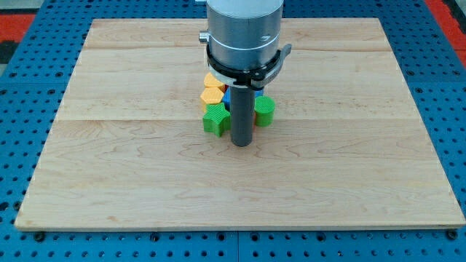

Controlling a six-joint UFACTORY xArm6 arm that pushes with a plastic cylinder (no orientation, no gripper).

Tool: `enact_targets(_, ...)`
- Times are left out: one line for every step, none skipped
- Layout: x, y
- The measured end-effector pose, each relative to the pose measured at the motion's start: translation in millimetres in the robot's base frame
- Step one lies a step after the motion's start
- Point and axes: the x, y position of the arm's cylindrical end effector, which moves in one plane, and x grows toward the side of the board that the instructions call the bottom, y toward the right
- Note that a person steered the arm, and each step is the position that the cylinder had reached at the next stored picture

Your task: Push the red circle towards the top of the blue cube

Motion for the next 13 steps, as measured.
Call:
enact_targets(0,0)
enact_targets(0,-1)
enact_targets(-2,-1)
enact_targets(-4,0)
enact_targets(-4,18)
enact_targets(-6,20)
enact_targets(-43,20)
enact_targets(-45,30)
enact_targets(-73,25)
enact_targets(-111,25)
enact_targets(-148,16)
enact_targets(-167,12)
enact_targets(-183,-55)
